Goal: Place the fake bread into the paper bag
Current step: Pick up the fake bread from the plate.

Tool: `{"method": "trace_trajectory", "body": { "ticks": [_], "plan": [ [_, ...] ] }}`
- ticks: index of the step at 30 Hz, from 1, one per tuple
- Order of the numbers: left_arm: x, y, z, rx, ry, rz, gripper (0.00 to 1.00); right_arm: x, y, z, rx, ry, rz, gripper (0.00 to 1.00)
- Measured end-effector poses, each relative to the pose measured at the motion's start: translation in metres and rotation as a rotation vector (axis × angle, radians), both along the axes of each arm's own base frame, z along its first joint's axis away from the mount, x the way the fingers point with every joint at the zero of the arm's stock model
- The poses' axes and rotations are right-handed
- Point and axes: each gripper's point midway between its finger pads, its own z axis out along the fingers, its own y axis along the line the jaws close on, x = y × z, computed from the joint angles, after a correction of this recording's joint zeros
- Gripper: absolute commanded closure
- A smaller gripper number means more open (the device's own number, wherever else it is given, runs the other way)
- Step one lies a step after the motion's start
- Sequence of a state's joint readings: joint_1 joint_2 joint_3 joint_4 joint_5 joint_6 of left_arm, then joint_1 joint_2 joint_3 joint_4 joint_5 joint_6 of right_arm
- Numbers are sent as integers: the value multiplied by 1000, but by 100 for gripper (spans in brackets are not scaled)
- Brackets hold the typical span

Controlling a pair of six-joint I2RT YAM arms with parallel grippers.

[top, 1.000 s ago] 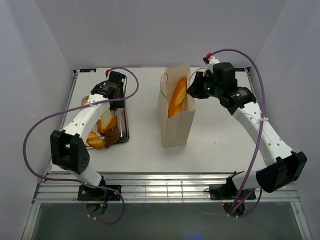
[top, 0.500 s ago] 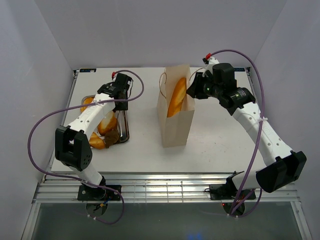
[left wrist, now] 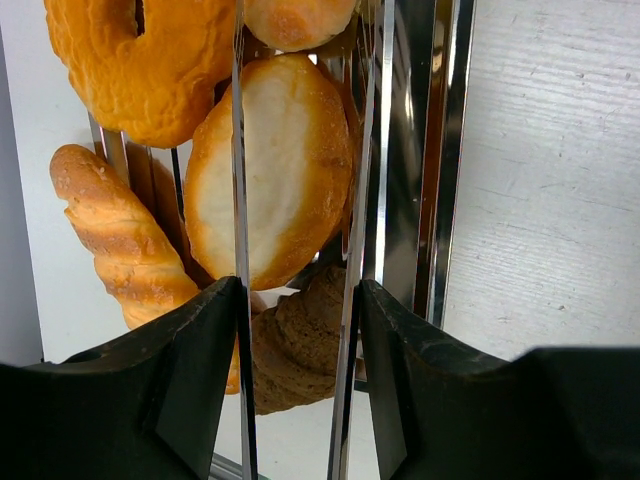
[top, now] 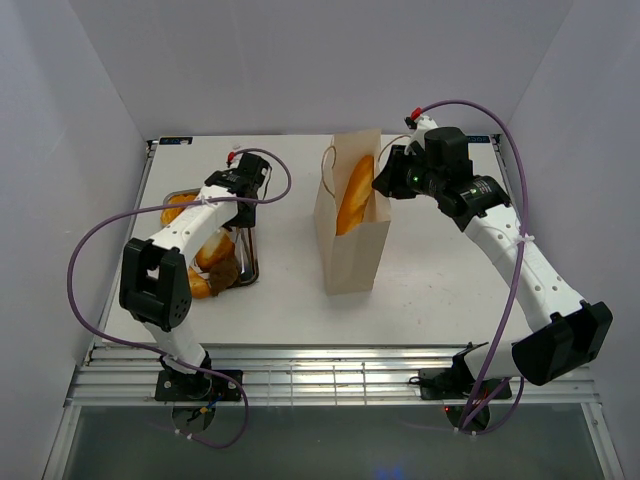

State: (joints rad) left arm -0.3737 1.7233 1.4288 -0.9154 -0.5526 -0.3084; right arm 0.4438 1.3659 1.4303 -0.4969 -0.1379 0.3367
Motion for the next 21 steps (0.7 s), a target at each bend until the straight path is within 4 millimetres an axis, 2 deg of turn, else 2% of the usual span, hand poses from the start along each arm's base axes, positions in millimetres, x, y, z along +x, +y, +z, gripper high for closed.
{"method": "trace_trajectory", "body": {
  "ticks": [18, 20, 21],
  "plan": [
    [5, 4, -17, 50, 22, -1, 39, 0, 0, 0, 0, 0, 0, 70],
    [6, 4, -22, 57, 34, -3, 42, 0, 0, 0, 0, 0, 0, 70],
    [6, 4, -24, 61, 38, -4, 47, 0, 0, 0, -1, 0, 0, 70]
  ]
}}
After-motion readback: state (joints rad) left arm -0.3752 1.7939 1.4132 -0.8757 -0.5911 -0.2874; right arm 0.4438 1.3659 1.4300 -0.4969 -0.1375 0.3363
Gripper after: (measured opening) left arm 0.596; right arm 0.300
